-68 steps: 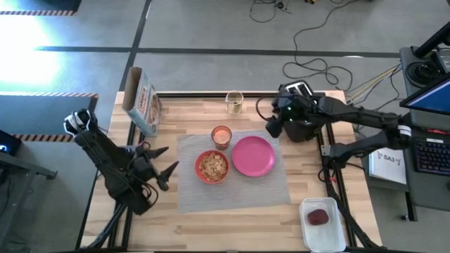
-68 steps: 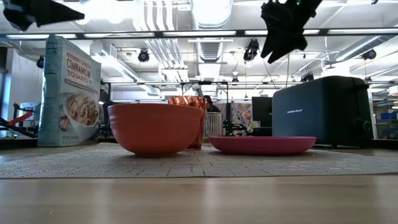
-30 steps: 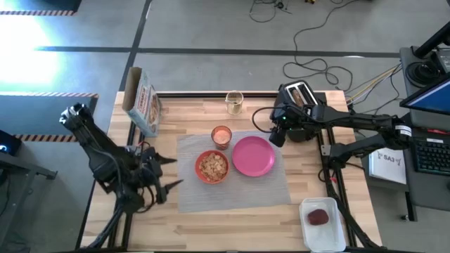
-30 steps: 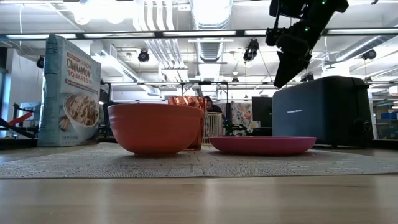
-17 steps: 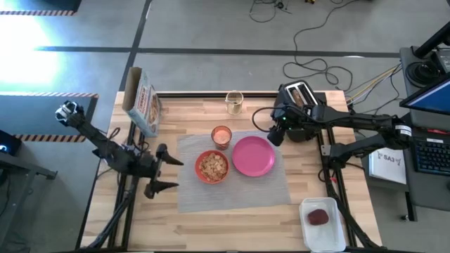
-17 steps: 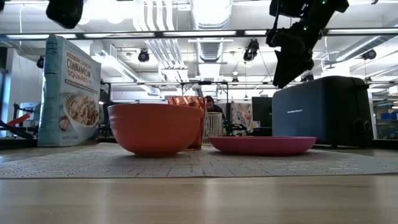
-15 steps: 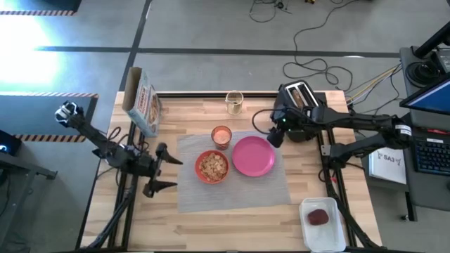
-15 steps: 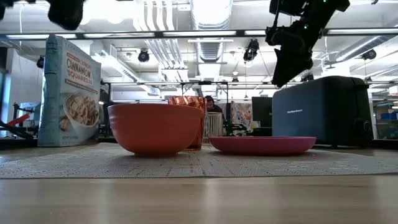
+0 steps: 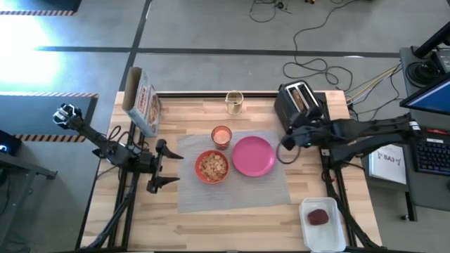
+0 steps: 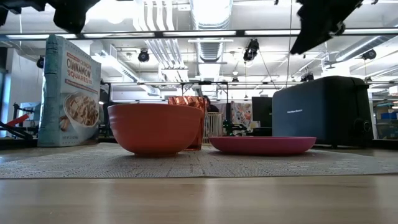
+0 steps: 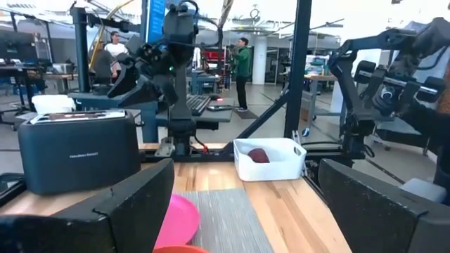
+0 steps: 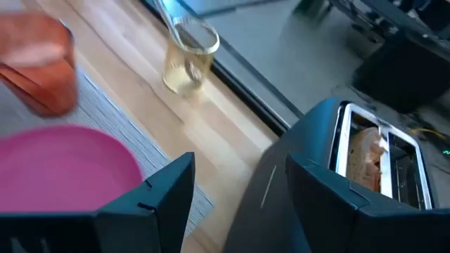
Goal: Arrange a breakfast setting
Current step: Put the bagel on the pink plate
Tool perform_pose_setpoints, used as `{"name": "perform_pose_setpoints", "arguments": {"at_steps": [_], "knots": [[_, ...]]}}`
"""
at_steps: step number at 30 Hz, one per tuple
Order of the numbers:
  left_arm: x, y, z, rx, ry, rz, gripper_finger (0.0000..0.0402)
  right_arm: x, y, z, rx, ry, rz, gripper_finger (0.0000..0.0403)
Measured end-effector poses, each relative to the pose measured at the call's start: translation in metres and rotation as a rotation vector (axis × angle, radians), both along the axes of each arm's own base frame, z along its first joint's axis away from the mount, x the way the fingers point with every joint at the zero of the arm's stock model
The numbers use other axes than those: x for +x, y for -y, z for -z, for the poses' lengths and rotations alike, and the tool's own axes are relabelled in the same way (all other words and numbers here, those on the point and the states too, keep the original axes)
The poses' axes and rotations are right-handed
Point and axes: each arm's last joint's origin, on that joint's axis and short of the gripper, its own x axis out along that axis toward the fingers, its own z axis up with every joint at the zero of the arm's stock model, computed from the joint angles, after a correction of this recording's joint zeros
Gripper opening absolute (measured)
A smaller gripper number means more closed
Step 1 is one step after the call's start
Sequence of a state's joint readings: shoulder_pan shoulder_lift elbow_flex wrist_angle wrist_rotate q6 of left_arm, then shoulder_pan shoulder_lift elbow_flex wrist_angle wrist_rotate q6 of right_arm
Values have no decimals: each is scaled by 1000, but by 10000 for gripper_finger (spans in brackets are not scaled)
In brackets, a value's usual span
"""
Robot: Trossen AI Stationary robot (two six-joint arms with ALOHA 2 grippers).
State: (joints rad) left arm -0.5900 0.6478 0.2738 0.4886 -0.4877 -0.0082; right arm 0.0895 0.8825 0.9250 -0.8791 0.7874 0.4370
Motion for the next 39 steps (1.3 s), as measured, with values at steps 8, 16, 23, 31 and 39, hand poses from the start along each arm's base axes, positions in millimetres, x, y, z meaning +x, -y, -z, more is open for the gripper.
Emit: {"name": "perform_pose_setpoints", "arguments": {"at_steps": [8, 16, 23, 31, 39], "knots": [[7, 5, 7, 27, -53, 1, 337, -23, -2, 24, 107, 112, 29, 210], [11, 7, 1, 121, -38, -8, 337, -24, -4, 44, 285, 178, 113, 210], [13, 9, -16, 126, -2, -13, 337, -22, -4, 45, 324, 223, 169, 210], [15, 10, -14, 130, -71, -7, 336, -22, -3, 45, 316, 266, 220, 210], [19, 13, -16, 52, -84, -1, 336, -17, -5, 47, 355, 246, 190, 210]]}}
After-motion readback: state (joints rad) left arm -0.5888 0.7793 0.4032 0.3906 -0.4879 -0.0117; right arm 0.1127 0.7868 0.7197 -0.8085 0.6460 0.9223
